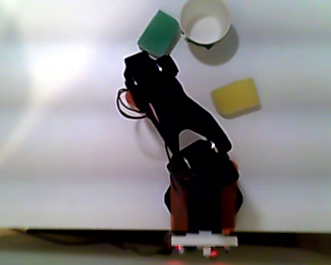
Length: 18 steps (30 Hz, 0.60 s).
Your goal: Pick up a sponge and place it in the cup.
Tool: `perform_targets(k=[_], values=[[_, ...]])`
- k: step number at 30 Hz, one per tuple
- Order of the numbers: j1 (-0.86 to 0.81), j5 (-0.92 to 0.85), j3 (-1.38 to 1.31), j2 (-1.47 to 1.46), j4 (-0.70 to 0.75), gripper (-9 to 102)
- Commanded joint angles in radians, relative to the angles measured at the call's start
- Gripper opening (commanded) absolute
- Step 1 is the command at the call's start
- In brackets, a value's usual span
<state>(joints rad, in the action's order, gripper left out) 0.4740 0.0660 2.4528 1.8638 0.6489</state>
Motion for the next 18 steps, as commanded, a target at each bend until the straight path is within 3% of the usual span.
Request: perform_targets(k=[1,13,18], values=[[-0.028,0.006,0.046,0.017,-0.049,47],[-0.094,0.021,0.256,0.011,-0.273,20],[-0.078,0.061,0.253,-0.015,-0.273,18]])
